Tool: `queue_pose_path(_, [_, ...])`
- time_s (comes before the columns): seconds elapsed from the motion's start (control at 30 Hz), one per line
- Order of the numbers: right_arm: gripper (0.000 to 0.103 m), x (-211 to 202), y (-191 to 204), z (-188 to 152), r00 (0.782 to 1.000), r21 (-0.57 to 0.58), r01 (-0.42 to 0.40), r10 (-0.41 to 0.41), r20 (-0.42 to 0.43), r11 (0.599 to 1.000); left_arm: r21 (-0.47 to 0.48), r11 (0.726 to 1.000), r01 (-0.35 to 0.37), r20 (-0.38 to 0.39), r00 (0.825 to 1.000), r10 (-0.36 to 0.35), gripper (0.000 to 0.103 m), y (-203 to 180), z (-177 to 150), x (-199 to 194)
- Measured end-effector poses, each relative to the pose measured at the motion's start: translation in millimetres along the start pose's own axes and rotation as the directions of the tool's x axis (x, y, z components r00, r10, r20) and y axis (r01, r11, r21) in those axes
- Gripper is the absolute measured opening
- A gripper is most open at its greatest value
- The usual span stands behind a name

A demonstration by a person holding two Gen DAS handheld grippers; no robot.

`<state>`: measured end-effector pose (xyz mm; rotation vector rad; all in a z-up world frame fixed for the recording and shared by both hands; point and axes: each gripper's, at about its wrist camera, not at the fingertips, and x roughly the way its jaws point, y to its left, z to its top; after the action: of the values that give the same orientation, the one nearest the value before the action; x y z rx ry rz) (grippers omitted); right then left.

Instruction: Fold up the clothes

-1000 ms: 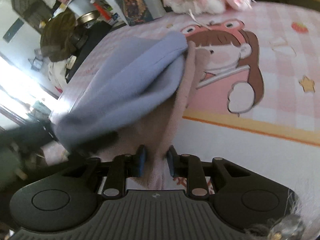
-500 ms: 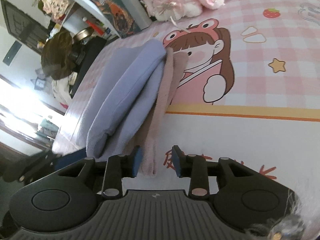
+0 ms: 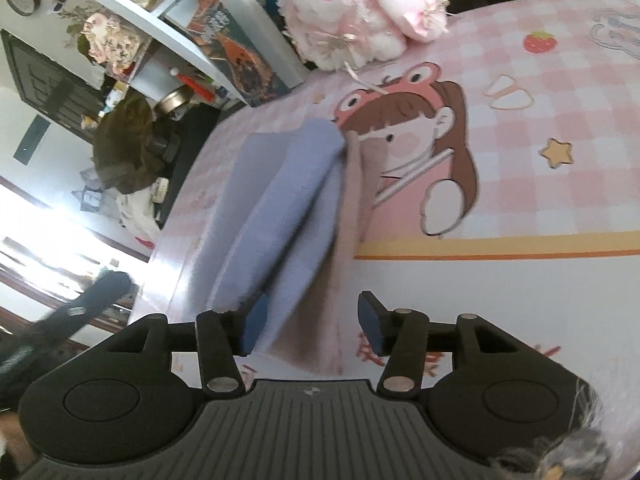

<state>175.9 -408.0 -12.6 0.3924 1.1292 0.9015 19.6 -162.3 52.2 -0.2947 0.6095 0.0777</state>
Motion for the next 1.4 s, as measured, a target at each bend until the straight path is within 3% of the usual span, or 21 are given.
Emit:
queue_pose_path(0.13, [0.059,12.7,11.2,0.8,1.000,0.019,-0.023,0.023,-0.009,1.000,0.054,0.998,0.033,-0.118,0.993,-0.027,0.047,5.0,-12.1,32.4])
queue_pose_path(0.23, [0.060,27.1,17.0,1.1,0.999,0.062,-0.033,0.034,-0.016,0.998,0.105,0.993,0.054,-0.247,0.969,-0.026,0.047,7.1,-31.8,58.1])
queue_pose_path(0.47, [0.061,57.6,21.8,5.4,0.999,0.133,0.040,-0.041,0.003,0.990,0.150,0.978,0.143,-0.280,0.955,-0.097,0.047,14.6,-25.2,54.1])
queue_pose_path(0.67, [0.060,77.3,28.8,22.2,0.995,0.109,0.077,-0.082,0.049,0.991,0.217,0.951,0.218,-0.308,0.940,-0.146,0.049,15.5,-22.3,62.8])
queue_pose_path(0.73, [0.056,83.3,31.0,28.8,0.992,0.082,0.105,-0.110,0.068,0.991,0.213,0.946,0.243,-0.316,0.934,-0.169,0.049,17.6,-20.6,66.5])
queue_pose_path(0.8, [0.032,87.9,36.0,34.0,0.984,0.032,0.153,-0.156,0.083,0.988,0.214,0.941,0.261,-0.325,0.928,-0.184,0.049,18.7,-18.6,69.8])
queue_pose_path(0.83, [0.026,86.8,41.3,35.2,0.983,-0.008,0.156,-0.154,0.100,0.988,0.221,0.938,0.268,-0.329,0.926,-0.187,0.049,18.7,-17.8,70.9])
queue_pose_path(0.87, [0.016,82.5,49.2,35.1,0.984,-0.064,0.138,-0.129,0.123,0.988,0.225,0.935,0.276,-0.330,0.924,-0.193,0.049,19.0,-17.5,71.6])
queue_pose_path(0.93, [0.016,65.2,69.8,27.1,0.982,-0.222,0.049,-0.006,0.190,0.974,0.219,0.932,0.289,-0.330,0.921,-0.208,0.050,21.5,-15.8,72.8])
queue_pose_path(1.0, [0.016,50.1,83.4,14.3,0.970,-0.360,-0.035,0.119,0.213,0.932,0.205,0.932,0.299,-0.334,0.916,-0.221,0.050,24.6,-14.4,74.0])
queue_pose_path(1.03, [0.016,47.6,86.0,9.1,0.968,-0.397,-0.044,0.137,0.209,0.917,0.203,0.932,0.302,-0.336,0.915,-0.223,0.050,24.9,-15.1,74.5])
queue_pose_path(1.07, [0.016,49.5,85.6,6.5,0.971,-0.403,-0.008,0.102,0.214,0.915,0.201,0.931,0.303,-0.337,0.914,-0.225,0.050,25.1,-16.0,75.0])
queue_pose_path(1.1, [0.016,55.6,81.4,8.2,0.974,-0.371,0.075,0.011,0.225,0.926,0.200,0.931,0.305,-0.339,0.913,-0.227,0.050,25.3,-17.0,75.4])
queue_pose_path(1.17, [0.018,74.8,62.6,20.0,0.961,-0.268,0.241,-0.192,0.197,0.933,0.197,0.930,0.309,-0.343,0.911,-0.230,0.050,25.7,-18.8,76.4])
queue_pose_path(1.2, [0.020,82.3,53.9,24.5,0.954,-0.236,0.281,-0.244,0.173,0.930,0.201,0.931,0.306,-0.346,0.911,-0.225,0.050,24.8,-18.5,76.4])
queue_pose_path(1.27, [0.024,86.2,48.8,26.1,0.956,-0.225,0.276,-0.244,0.161,0.934,0.209,0.931,0.299,-0.346,0.913,-0.216,0.050,22.4,-17.7,74.9])
queue_pose_path(1.4, [0.039,83.0,52.2,27.0,0.946,-0.250,0.308,-0.269,0.180,0.918,0.186,0.941,0.282,-0.273,0.935,-0.226,0.050,32.1,-2.9,57.7])
